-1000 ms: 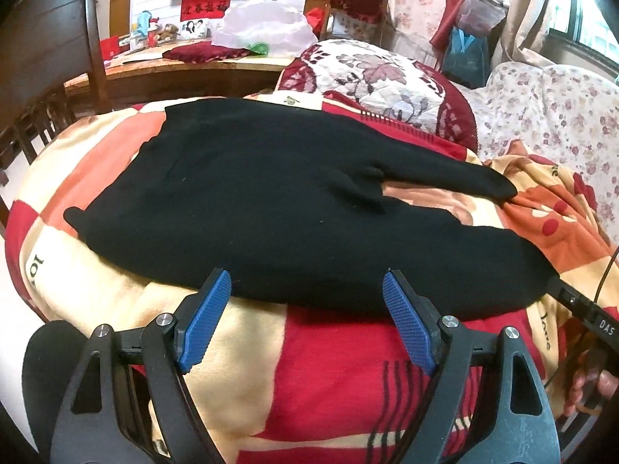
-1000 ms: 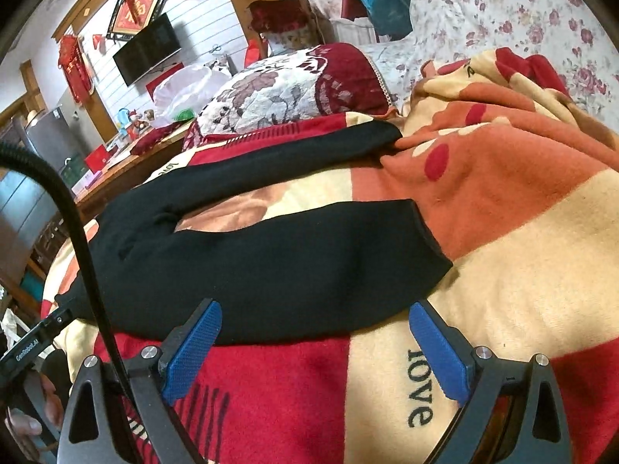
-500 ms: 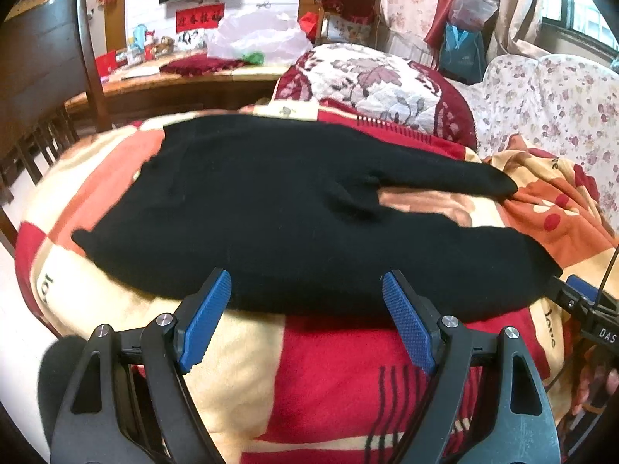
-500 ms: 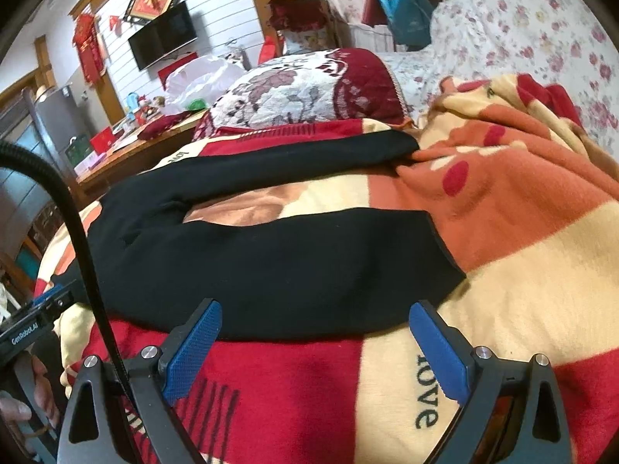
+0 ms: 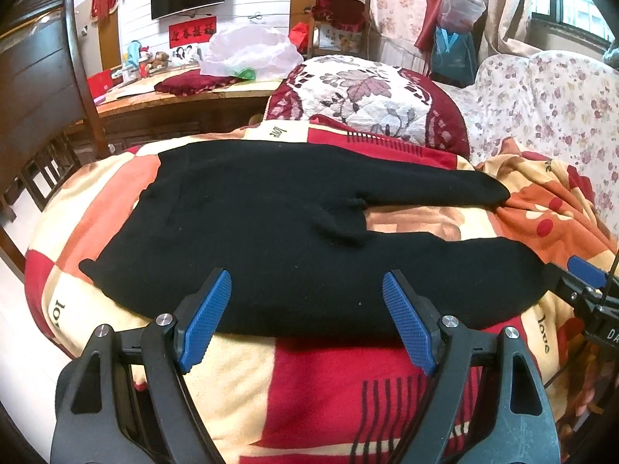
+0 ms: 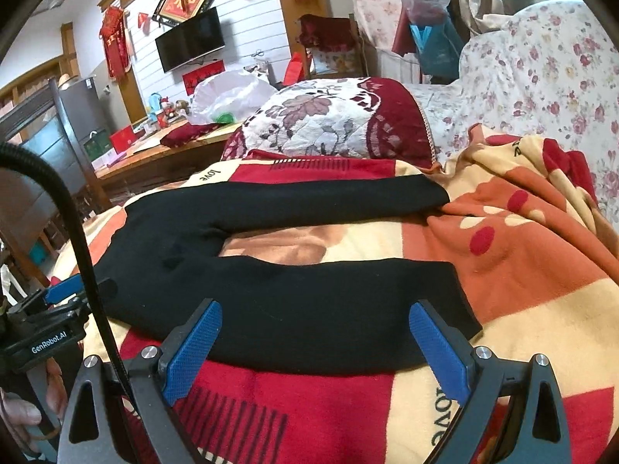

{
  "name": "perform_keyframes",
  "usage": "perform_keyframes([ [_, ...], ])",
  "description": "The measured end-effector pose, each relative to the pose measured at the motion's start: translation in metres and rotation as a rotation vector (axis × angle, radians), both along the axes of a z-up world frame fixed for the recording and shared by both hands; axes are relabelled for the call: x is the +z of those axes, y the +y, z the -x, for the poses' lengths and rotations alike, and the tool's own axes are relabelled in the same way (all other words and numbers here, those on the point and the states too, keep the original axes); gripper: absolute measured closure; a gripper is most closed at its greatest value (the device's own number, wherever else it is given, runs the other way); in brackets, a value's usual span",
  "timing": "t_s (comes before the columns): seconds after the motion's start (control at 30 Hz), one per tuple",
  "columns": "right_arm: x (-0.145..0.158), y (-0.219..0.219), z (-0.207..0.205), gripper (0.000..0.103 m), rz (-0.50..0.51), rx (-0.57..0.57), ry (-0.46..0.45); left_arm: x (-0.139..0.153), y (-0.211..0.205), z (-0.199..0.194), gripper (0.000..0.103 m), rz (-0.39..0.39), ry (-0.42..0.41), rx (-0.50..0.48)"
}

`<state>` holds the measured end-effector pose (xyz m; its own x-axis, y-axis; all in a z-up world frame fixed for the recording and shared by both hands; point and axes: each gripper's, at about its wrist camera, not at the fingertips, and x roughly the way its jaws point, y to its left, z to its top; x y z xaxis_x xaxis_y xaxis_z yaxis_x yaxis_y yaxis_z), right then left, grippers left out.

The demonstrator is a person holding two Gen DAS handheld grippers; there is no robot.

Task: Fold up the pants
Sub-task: 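Hover both open grippers over the black pants, positioning near the waistband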

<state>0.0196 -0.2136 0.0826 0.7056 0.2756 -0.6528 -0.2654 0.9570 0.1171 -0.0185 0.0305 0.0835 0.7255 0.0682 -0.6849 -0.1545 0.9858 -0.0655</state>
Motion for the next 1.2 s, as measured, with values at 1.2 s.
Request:
perform_keyframes([
  [1.2, -0.021, -0.008, -0.012, 0.005, -0.033, -0.034, 0.096, -0.009, 0.005, -0.004, 0.022, 0.009, 0.033, 0.023],
])
